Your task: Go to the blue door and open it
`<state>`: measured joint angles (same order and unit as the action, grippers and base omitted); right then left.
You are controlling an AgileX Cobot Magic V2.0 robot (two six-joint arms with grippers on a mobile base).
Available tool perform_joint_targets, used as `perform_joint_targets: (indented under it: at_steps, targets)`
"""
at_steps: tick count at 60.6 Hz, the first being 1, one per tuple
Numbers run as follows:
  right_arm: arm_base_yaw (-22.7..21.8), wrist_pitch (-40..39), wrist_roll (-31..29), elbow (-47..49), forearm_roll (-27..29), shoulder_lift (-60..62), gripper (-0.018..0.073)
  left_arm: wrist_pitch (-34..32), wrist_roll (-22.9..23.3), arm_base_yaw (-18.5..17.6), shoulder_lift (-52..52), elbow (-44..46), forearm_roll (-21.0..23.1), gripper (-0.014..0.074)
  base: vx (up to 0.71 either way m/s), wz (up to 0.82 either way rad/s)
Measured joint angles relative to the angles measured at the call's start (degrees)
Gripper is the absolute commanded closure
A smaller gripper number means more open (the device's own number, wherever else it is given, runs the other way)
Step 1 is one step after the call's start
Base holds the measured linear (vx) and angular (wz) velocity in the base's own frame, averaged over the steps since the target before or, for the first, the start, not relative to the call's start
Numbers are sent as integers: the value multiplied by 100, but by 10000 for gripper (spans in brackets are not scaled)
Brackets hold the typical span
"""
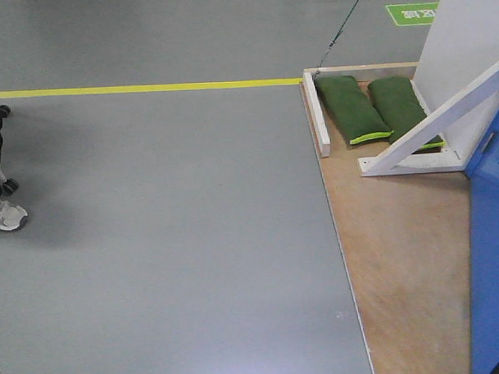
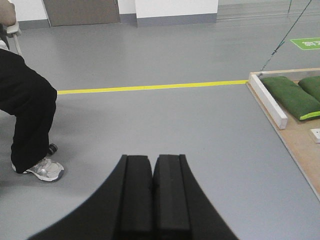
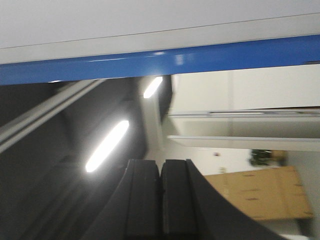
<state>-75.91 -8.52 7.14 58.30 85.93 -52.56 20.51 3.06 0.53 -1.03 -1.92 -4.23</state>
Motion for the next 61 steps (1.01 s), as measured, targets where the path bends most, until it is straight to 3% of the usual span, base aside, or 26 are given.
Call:
perform_joint_targets:
  at_steps: [19,29,44,51,61]
  targets:
    - [-8,1213,0,347,35,-1460,564,0,0,0,0,0,0,526,0,0]
    - [-14,2199,-15,463,-40,-1611,564,0,0,0,0,0,0,526,0,0]
    - [-132,3044,-89,487,-317,-1498,564,0,0,0,0,0,0,526,0,0]
    - [131,3089,-135,487,-468,-1419,564,0,0,0,0,0,0,526,-1,-2]
    - [905,2942,-140,469,-497,-1300,564,0,0,0,0,0,0,526,-1,-6]
